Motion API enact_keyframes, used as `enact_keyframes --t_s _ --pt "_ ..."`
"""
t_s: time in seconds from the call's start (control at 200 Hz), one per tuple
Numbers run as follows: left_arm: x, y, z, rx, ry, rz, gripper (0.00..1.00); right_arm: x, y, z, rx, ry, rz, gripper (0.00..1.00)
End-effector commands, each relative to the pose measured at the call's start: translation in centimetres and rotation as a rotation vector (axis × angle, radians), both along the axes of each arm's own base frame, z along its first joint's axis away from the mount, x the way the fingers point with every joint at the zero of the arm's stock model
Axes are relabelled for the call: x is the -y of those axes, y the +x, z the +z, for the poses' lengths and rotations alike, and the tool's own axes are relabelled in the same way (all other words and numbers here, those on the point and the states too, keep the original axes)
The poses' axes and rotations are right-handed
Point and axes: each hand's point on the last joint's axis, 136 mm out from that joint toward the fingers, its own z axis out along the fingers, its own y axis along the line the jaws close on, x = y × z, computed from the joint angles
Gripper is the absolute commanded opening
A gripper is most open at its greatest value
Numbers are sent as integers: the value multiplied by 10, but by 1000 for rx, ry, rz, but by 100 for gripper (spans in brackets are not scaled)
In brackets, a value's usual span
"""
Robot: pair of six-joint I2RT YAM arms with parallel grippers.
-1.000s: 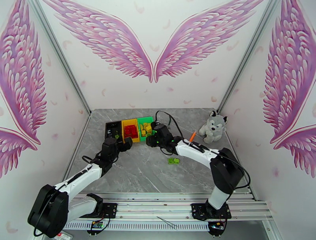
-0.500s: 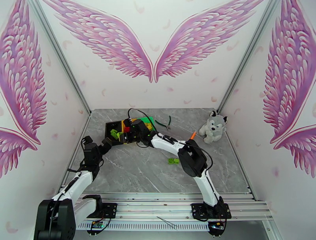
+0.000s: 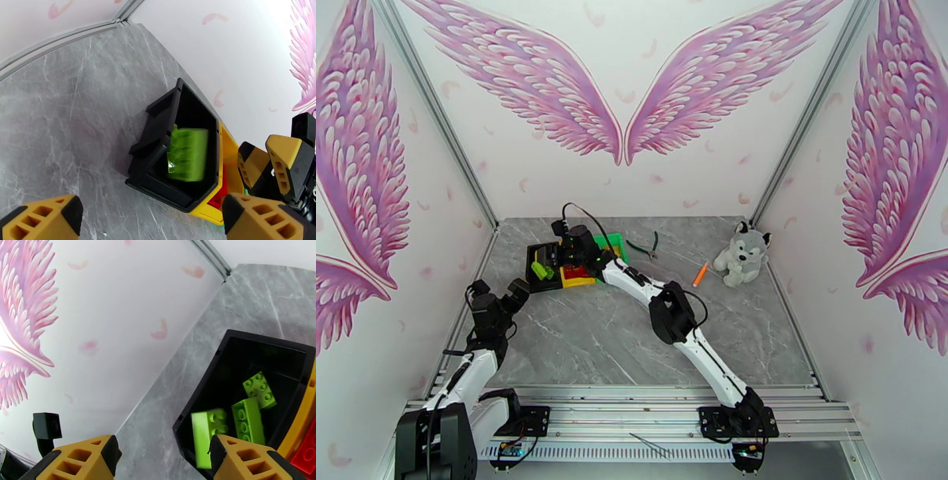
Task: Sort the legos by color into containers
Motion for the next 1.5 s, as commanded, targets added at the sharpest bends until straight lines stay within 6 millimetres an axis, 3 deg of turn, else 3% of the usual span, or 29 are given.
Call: enact_keyframes --t_s 0.0,0.055,0.08,0.2,0.41,0.585,0.825,0.93,1.025,1.145,1.325,1.495 --pt "13 0 5 13 20 -63 99 7 -3 20 24 -1 6 68" --pt "22 2 7 12 39 -96 99 11 -8 33 44 9 13 68" --pt "28 4 8 13 49 -113 99 14 -11 21 32 -8 13 68" --pt "53 7 14 9 113 -182 99 36 -25 40 75 -19 -11 68" --pt "105 12 22 8 209 -326 99 107 -39 46 149 -175 -180 69" --pt "151 17 17 -10 277 -446 99 203 -39 13 91 -396 -420 70" --pt "226 25 -5 -47 336 -625 97 320 -73 -52 6 -662 -622 76" --pt "256 28 -13 -44 334 -679 96 358 -90 -77 -61 -715 -677 77" --pt "277 32 -22 -50 325 -717 95 375 -102 -94 -103 -738 -694 78" --pt "294 35 -29 -56 311 -746 94 381 -110 -113 -141 -763 -688 77" --pt "295 37 -33 -62 306 -744 94 380 -107 -139 -187 -806 -671 73" --pt "292 36 -34 -69 313 -734 94 372 -99 -151 -208 -820 -649 69"
